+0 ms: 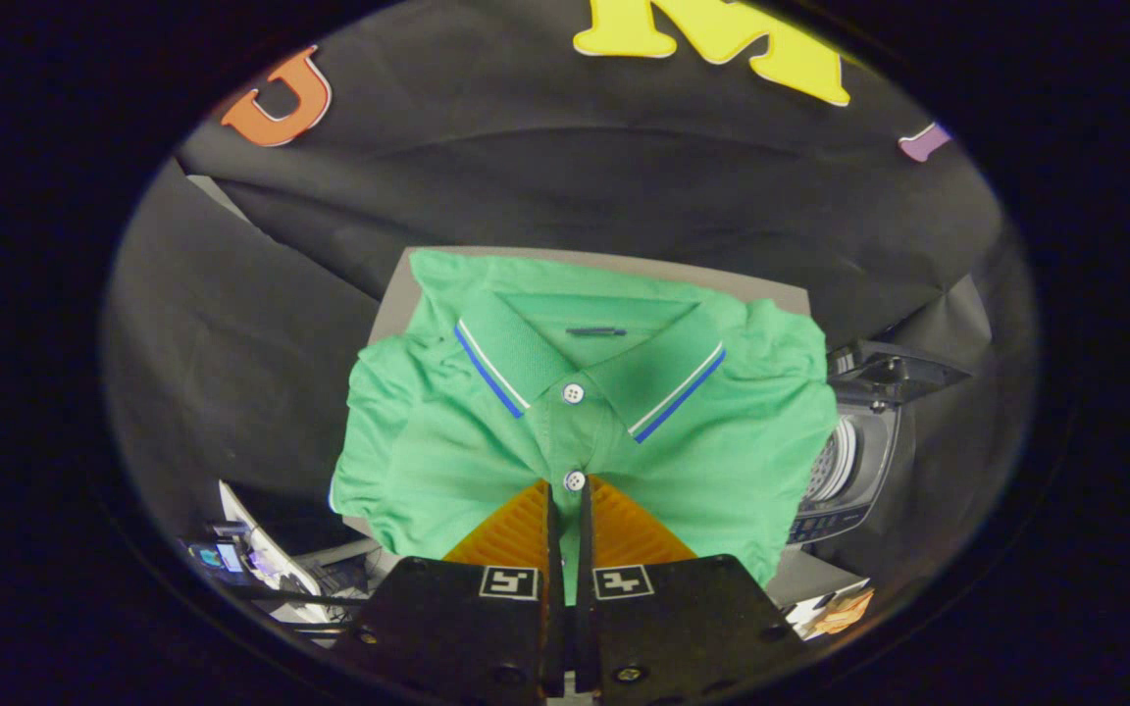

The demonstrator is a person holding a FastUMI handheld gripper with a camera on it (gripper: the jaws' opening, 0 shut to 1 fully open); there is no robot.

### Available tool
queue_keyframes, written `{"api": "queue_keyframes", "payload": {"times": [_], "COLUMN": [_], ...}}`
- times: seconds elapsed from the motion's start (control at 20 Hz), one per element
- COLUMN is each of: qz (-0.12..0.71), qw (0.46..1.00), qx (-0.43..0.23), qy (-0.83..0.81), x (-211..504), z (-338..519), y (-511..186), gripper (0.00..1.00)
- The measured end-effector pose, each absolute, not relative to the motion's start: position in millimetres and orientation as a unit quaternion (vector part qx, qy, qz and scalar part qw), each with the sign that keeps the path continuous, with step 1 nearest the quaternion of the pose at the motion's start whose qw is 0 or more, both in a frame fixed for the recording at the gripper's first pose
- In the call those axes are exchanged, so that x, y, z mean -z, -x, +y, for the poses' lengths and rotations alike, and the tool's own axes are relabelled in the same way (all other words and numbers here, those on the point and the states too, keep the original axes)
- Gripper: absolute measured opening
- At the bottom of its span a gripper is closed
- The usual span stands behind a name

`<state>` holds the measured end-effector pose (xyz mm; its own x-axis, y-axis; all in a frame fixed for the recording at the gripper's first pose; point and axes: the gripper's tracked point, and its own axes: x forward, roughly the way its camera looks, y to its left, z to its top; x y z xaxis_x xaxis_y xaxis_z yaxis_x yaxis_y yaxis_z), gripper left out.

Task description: Put the clothes into the washing machine and then close the washing machine lid.

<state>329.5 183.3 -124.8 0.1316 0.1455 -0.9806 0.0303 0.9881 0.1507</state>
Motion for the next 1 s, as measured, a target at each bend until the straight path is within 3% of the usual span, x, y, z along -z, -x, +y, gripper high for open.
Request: {"api": "queue_keyframes", "payload": {"times": [1.0], "qz": [0.554], "qw": [0.829], "qx": [0.032], "qy": [-0.067], "x": [8.5], "z": [54.0], "y": [-285.7], "gripper": [0.07]}}
